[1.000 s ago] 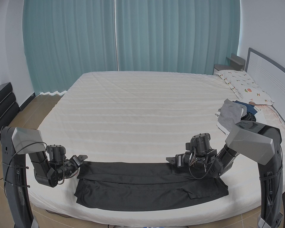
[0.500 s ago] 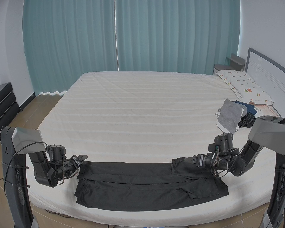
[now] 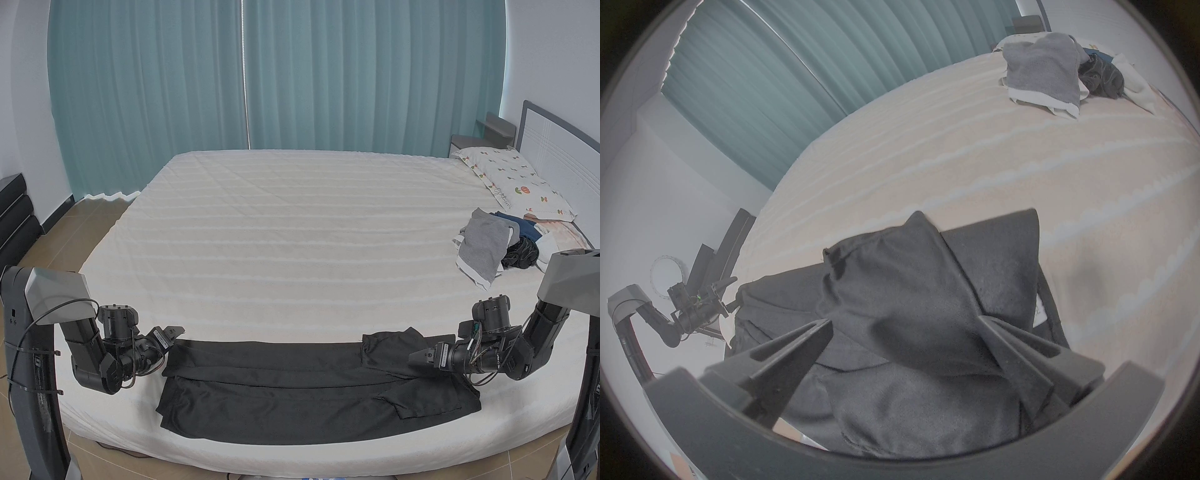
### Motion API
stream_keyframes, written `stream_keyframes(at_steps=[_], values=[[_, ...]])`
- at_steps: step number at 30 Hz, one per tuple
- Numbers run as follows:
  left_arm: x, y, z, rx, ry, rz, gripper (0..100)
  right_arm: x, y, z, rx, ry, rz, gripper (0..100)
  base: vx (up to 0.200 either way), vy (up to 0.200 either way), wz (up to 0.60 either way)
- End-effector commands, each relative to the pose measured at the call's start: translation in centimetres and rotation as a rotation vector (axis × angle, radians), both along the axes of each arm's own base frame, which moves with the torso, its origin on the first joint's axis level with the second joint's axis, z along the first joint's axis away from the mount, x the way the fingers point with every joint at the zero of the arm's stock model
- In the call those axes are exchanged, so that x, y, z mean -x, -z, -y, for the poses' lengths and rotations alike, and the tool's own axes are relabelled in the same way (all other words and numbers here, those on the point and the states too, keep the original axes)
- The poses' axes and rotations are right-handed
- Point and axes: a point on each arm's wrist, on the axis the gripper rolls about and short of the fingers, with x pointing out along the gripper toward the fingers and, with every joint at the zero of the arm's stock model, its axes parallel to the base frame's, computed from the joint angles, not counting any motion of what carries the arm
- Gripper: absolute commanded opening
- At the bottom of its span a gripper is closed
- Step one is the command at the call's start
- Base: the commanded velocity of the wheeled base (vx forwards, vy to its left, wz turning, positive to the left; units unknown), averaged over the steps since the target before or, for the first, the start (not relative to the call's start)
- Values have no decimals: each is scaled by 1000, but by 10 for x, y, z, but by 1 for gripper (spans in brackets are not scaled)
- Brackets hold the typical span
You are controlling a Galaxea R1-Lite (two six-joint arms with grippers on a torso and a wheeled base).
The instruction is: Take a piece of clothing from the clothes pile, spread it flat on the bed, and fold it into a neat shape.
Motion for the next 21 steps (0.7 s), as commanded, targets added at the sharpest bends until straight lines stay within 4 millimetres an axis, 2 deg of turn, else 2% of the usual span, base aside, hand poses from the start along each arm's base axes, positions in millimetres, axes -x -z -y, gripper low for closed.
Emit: stream_keyframes(at_steps=[1,5,13,19,20,21], values=[[0,0,0,1,-1,1,100,8,7,1,1,-9,-42,0,0,0,0],[0,0,-1,4,-4,1,100,10,8,7,3,6,-49,0,0,0,0],[7,-2,-2,14,-8,-11,100,19,9,32,3,71,-77,0,0,0,0],[15,-19,-13,18,-34,20,100,22,18,32,-17,57,-54,0,0,0,0],[21,-27,-14,30,-19,27,100,23,19,34,-20,61,-17,0,0,0,0],[21,-28,-14,32,-17,29,100,23,19,34,-21,61,-11,100,0,0,0]])
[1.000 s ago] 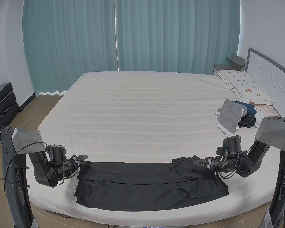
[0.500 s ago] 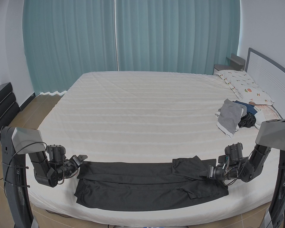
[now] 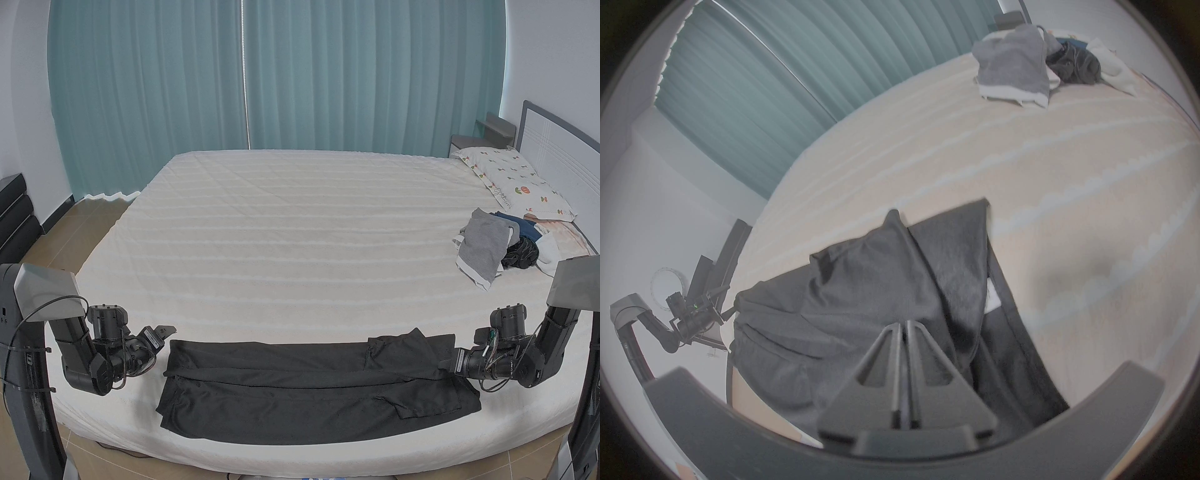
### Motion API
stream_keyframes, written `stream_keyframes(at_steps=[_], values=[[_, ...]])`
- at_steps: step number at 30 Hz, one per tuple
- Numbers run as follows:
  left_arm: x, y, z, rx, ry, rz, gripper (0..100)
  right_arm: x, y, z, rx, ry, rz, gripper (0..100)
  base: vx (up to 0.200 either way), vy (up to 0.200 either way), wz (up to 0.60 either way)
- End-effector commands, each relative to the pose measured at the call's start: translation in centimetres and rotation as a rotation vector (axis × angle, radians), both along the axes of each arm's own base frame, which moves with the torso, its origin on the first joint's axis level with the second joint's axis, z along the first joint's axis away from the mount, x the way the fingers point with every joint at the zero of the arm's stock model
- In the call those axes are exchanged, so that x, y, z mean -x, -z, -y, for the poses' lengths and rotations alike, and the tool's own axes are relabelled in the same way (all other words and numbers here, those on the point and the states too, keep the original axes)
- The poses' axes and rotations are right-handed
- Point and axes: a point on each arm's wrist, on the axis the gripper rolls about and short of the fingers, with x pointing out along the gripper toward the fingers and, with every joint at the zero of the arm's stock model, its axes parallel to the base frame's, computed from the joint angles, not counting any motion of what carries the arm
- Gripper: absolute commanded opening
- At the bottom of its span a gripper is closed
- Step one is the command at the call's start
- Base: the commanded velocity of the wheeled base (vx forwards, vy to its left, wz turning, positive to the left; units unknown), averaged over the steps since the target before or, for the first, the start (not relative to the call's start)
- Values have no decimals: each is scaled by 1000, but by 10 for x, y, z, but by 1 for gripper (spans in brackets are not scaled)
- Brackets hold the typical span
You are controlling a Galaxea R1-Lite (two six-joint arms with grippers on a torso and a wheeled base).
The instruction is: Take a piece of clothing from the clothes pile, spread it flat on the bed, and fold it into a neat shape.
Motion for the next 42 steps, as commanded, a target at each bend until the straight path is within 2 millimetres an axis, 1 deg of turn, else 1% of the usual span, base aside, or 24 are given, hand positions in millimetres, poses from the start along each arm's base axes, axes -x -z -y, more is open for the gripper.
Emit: stream_keyframes(at_steps=[1,4,7,10,11,13,14,18,20,21,30,32,36,42], values=[[14,-22,-3,29,35,20,100,8,12,5,-6,15,19,100,0,0,0],[21,-22,0,46,66,-7,100,9,15,6,-10,23,39,100,0,0,0],[25,-19,10,40,103,-48,100,12,12,14,-15,52,65,100,0,0,0],[28,-17,10,14,125,-78,100,13,8,19,-18,68,73,100,0,0,0],[33,-16,11,-7,146,-111,100,14,6,25,-18,91,76,100,0,0,0],[34,-17,11,-11,152,-124,100,14,6,27,-18,99,76,100,0,0,0],[37,-17,14,-12,167,-152,100,13,6,32,-19,114,79,100,0,0,0],[39,-14,21,-14,191,-182,100,11,9,37,-20,131,75,100,0,0,0],[39,-13,24,-17,198,-190,100,11,13,40,-19,140,61,100,0,0,0],[39,-13,24,-18,199,-190,0,11,15,40,-19,141,58,100,0,0,0],[40,-14,24,-43,194,-192,0,14,10,38,-82,104,55,100,0,0,0],[41,-15,24,-65,199,-209,0,13,12,38,-85,105,52,100,0,0,0],[44,-19,21,-126,193,-230,0,10,11,38,-118,119,52,100,0,0,0],[43,-28,18,-130,179,-210,0,11,3,38,-187,106,54,100,0,0,0]])
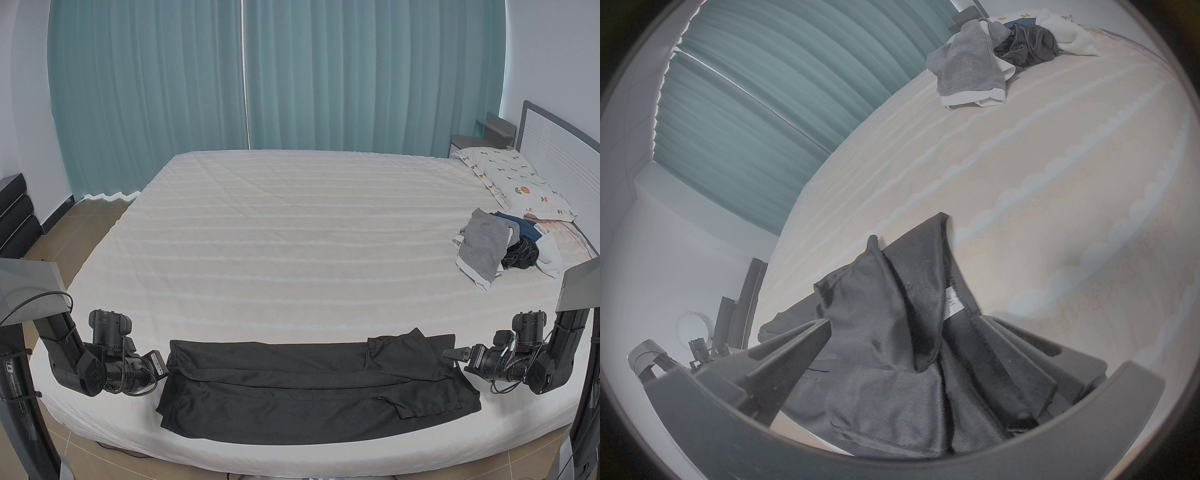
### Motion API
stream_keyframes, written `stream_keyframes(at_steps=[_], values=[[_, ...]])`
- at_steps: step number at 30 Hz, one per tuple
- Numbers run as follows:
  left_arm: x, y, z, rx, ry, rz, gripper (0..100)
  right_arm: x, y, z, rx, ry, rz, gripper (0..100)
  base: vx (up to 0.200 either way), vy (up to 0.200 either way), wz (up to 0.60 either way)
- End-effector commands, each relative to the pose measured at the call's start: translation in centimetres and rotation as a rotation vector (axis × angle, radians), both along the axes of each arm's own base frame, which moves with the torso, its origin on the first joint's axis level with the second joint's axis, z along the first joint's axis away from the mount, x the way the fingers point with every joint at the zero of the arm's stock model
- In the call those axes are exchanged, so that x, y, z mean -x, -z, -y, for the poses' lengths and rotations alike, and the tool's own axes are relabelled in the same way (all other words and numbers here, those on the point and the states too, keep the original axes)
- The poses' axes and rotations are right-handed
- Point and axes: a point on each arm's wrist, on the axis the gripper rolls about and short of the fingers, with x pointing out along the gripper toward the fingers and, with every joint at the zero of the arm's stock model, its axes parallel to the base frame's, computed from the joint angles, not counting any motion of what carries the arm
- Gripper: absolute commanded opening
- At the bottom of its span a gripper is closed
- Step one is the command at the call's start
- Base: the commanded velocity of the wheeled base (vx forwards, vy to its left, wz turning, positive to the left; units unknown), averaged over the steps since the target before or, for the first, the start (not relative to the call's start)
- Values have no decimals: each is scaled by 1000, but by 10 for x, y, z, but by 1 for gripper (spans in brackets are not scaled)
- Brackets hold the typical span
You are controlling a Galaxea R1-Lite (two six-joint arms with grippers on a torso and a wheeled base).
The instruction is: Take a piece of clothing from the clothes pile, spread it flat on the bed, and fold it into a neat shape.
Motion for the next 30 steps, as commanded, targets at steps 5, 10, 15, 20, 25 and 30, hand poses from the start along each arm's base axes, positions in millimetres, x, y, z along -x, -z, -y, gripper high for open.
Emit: stream_keyframes(at_steps=[5,10,15,20,25,30], values=[[-2,-15,-3,2,-13,53,0,9,-12,-3,-2,-18,8,100,0,0,0],[-5,-19,-6,2,-27,76,0,15,-18,-10,2,-46,13,100,0,0,0],[-7,-31,-7,20,-52,113,0,19,-16,-19,23,-56,-34,100,0,0,0],[-6,-33,-7,20,-54,118,0,17,-14,-30,88,-23,-54,100,0,0,0],[-7,-30,-7,21,-53,112,0,18,-17,-38,110,-16,-58,100,0,0,0],[-7,-31,-7,21,-53,114,0,13,-20,-47,121,36,-92,100,0,0,0]])
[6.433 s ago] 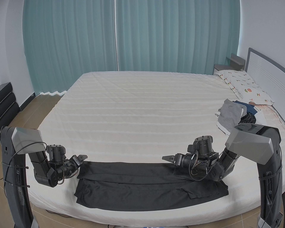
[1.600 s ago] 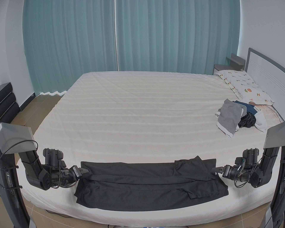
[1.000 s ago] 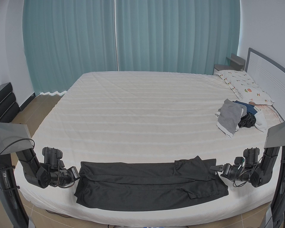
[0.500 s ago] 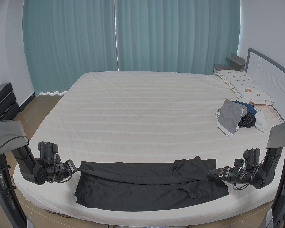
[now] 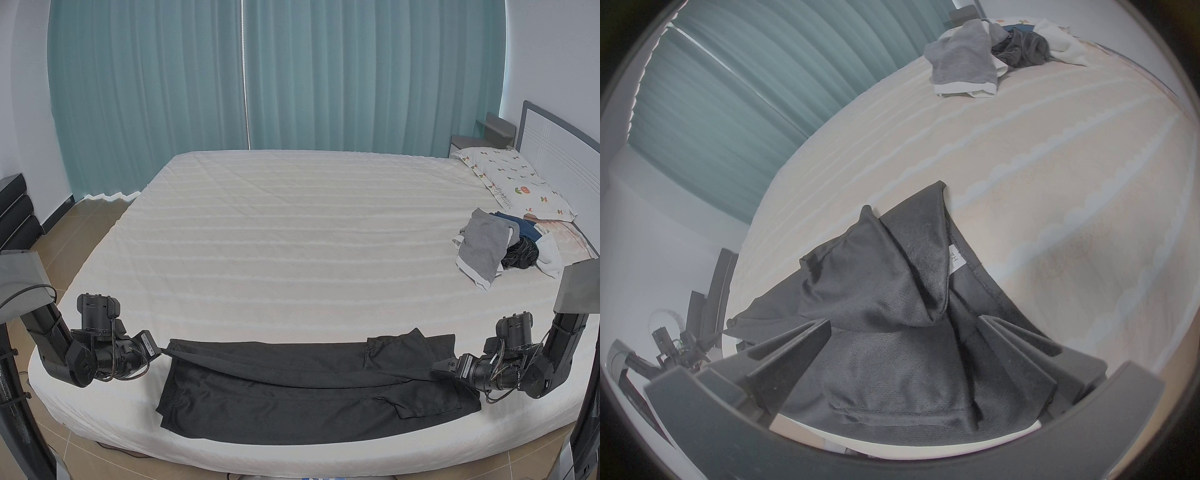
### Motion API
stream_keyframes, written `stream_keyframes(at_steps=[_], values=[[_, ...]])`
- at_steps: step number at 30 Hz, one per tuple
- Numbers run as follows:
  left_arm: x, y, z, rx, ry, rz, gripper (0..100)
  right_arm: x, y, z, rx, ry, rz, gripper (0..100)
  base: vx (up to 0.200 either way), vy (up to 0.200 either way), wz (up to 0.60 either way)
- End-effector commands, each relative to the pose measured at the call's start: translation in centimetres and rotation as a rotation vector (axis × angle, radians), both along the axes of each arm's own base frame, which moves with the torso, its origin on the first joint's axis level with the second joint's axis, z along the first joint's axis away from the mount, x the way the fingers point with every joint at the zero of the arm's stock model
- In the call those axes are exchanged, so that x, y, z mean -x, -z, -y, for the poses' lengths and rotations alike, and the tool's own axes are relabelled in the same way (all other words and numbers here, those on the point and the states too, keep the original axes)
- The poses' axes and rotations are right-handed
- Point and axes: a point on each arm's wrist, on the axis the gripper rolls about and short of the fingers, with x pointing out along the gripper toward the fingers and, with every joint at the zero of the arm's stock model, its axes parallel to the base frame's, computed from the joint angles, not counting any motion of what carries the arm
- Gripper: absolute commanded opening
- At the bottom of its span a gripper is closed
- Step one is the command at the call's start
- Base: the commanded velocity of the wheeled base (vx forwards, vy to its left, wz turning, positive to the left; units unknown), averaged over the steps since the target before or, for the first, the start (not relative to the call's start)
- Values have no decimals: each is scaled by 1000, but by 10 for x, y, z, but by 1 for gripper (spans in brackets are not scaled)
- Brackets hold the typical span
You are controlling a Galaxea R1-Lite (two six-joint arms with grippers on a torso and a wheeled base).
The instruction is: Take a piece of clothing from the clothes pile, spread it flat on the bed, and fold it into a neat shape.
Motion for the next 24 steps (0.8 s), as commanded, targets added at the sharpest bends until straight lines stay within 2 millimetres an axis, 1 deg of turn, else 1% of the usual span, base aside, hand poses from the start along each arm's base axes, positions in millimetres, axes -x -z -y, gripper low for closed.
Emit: stream_keyframes(at_steps=[1,6,10,13,14,24], values=[[0,0,0,0,-1,2,0,-5,-5,-10,-16,8,-1,100,0,0,0],[0,0,0,0,-1,2,0,-11,-3,-12,-11,29,-22,100,0,0,0],[-1,0,0,1,-2,4,0,-13,7,-17,-12,20,-46,100,0,0,0],[-1,0,0,1,-2,4,0,-17,8,-18,-12,31,-41,100,0,0,0],[-1,0,0,1,-2,4,0,-16,8,-18,-12,31,-42,0,0,0,0],[-1,0,0,1,-2,7,0,-15,4,-14,19,66,-29,0,0,0,0]])
